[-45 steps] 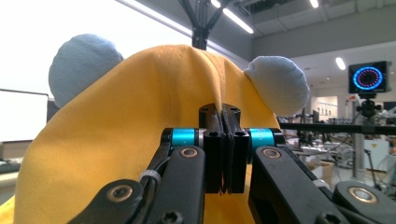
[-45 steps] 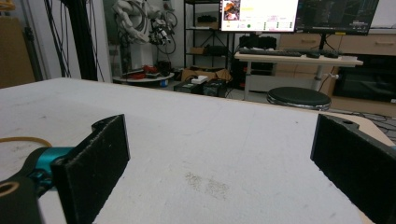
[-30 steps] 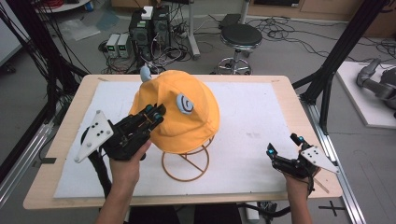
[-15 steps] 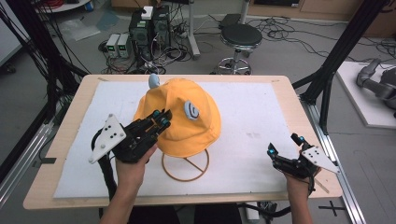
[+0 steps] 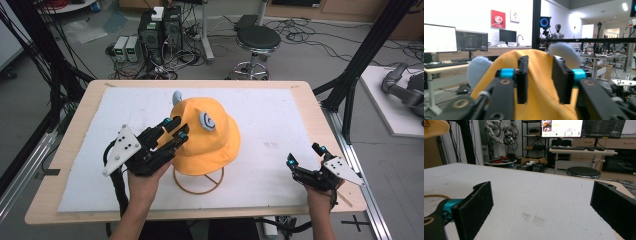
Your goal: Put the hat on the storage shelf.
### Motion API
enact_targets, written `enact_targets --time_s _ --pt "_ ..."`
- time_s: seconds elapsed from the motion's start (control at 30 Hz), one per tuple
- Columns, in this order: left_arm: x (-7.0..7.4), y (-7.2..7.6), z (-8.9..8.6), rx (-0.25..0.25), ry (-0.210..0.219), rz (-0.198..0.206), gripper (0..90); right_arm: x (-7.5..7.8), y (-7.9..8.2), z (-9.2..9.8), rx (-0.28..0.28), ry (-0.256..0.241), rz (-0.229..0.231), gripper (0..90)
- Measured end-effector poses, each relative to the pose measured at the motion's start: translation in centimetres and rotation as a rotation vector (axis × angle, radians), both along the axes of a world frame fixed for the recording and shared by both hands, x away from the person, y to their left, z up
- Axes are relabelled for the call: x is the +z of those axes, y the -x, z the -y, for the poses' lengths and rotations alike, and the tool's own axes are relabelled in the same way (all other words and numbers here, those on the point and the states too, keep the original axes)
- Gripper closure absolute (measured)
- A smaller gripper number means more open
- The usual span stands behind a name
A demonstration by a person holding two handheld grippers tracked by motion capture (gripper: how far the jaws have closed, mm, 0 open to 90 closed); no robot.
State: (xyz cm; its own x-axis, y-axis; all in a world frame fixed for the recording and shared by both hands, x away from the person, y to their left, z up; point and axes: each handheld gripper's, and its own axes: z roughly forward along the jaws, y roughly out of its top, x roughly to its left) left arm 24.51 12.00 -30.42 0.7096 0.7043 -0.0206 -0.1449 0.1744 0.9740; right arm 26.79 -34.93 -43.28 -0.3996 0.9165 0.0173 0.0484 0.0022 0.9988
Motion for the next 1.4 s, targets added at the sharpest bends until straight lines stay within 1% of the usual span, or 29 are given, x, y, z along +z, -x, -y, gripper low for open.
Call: enact_targets --time_s 0.07,0.1,0.13,0.2,0.23,0.27,0.3,0.4,0.47,0.53,0.6,0.7,0.83,0.9,0.93,1.03,1.07,1.17,1.23,1.3,1.4 --pt "0.0 0.1 -0.1 0.016 0.0 0.004 53.4 0.0 0.0 0.0 -0.001 0.001 -0.001 4.1" --pt "0.1 0.1 -0.2 0.023 0.007 0.003 49.8 0.0 0.0 0.0 -0.002 0.002 -0.002 4.1" --pt "0.1 0.1 -0.2 0.035 0.013 0.011 45.5 0.0 0.0 0.0 -0.002 0.003 -0.002 4.0" --pt "0.3 0.2 -0.6 0.051 0.019 0.022 39.9 0.0 0.0 0.0 -0.002 0.0 -0.001 4.1" --pt "0.5 0.2 -0.8 0.063 0.02 0.027 32.8 0.0 0.0 0.0 -0.001 0.001 0.004 4.1" --pt "0.6 0.3 -1.0 0.073 0.018 0.03 32.8 0.0 0.0 0.0 -0.001 0.001 0.004 4.1" --pt "0.7 0.3 -1.3 0.078 0.018 0.034 29.3 0.0 0.0 0.0 -0.003 0.003 0.008 4.0" --pt "0.8 0.4 -2.3 0.093 0.014 0.038 24.9 0.0 0.0 0.1 -0.003 0.004 0.008 4.1" --pt "0.9 0.6 -2.9 0.109 0.009 0.046 23.6 0.0 0.0 0.0 -0.003 -0.001 0.009 4.0" --pt "0.9 0.7 -3.6 0.136 -0.001 0.053 21.6 0.1 0.0 0.0 -0.004 -0.003 0.009 4.1" --pt "1.0 0.8 -4.4 0.184 -0.023 0.059 18.6 0.1 0.0 0.0 -0.002 -0.004 0.009 4.1" --pt "0.8 0.9 -5.8 0.231 -0.022 0.057 17.0 0.1 0.0 -0.1 -0.001 -0.005 0.01 4.0" --pt "0.4 0.9 -8.0 0.29 -0.006 0.048 16.5 0.2 0.0 -0.1 -0.001 -0.002 0.018 4.0" --pt "0.0 0.9 -8.9 0.32 -0.012 0.045 16.1 0.2 0.0 -0.2 0.003 -0.002 0.013 4.0" --pt "-0.4 0.9 -9.5 0.338 -0.011 0.043 15.7 0.3 0.0 -0.2 0.004 0.002 0.019 4.0" --pt "-1.3 0.7 -10.9 0.379 -0.02 0.04 15.3 0.3 0.0 -0.3 0.006 -0.006 0.02 4.0" --pt "-1.7 0.7 -11.3 0.39 -0.015 0.038 15.3 0.3 -0.1 -0.3 0.007 -0.004 0.024 4.0" --pt "-2.8 0.5 -12.5 0.415 -0.005 0.029 15.1 0.4 0.0 -0.4 0.006 -0.009 0.023 4.0" --pt "-3.4 0.3 -13.2 0.423 -0.004 0.02 15.1 0.4 -0.1 -0.4 0.007 -0.006 0.027 4.0" --pt "-3.8 0.2 -13.7 0.433 -0.005 0.018 15.1 0.4 0.0 -0.5 0.009 -0.015 0.018 4.0" --pt "-4.5 0.2 -14.4 0.455 -0.003 -0.002 15.1 0.5 -0.1 -0.6 0.013 -0.018 0.023 4.0"
